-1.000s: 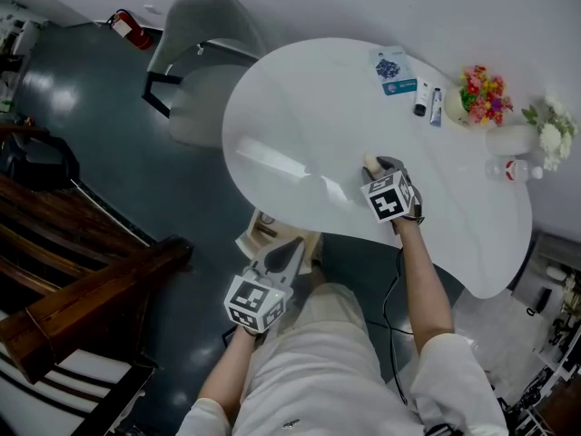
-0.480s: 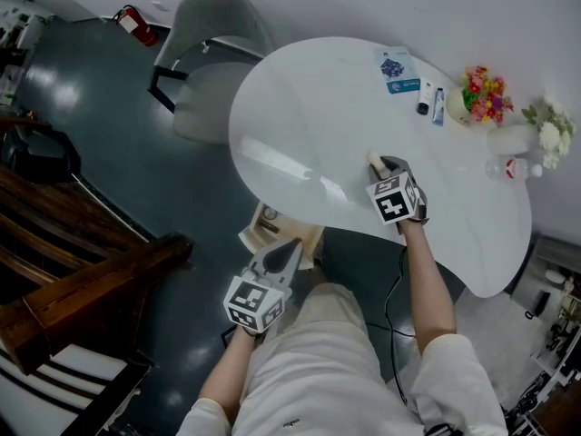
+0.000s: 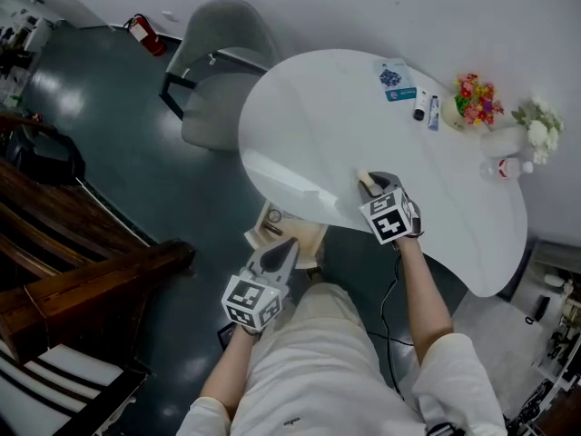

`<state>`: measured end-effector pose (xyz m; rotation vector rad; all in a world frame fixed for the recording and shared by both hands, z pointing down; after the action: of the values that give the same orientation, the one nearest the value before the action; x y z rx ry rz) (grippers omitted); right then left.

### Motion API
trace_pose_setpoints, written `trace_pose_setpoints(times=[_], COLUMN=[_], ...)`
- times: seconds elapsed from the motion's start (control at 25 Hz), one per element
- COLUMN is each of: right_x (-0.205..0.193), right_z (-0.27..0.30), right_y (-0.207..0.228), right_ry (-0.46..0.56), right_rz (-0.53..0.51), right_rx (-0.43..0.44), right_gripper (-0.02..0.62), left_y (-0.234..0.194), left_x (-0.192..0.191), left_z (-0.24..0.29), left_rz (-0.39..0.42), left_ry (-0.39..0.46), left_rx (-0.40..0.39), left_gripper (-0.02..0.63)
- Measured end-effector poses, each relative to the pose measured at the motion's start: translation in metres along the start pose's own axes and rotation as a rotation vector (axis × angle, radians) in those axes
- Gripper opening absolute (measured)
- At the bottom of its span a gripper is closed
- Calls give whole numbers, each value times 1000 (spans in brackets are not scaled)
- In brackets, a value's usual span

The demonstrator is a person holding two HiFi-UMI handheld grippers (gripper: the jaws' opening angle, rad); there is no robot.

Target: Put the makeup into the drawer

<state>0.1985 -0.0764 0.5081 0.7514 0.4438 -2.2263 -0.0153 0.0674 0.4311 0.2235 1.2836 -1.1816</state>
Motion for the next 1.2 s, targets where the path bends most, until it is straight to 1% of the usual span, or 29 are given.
trace_pose_setpoints(times=[0.36,0.48,0.6,0.92,1.2], right_x=[28,32,33,28,16], right_z=[-33,-38,-41,-40,-21], right_y=[-93,-127,-154,-198,-229], right_ry=[67,76,83,59,13], right_rz=[-49,-74,-74,-65,-63], right_rx=[124,161,190,223,261], right_gripper=[103,101,101,101,104], left_y=[-12,-19,-25,-38,-51], left_x=[0,-1,-3,-8,-18], left_z=[-47,-62,-76,-109,-118], left_rz=[10,13,12,2,-14], left_ry=[28,40,52,67,49], left_rx=[29,37,44,55,50], left_gripper=[8,8,8,8,8])
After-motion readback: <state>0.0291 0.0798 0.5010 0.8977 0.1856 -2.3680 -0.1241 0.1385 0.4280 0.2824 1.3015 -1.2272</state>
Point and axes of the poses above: the fingertips, and each gripper's own axes: z forward along the fingers, y to its right, x out of its top, the point moved 6 cm from there along -z, backward along the fingers, and after that the axes turned 8 degrees about y, right-handed, at the moved point
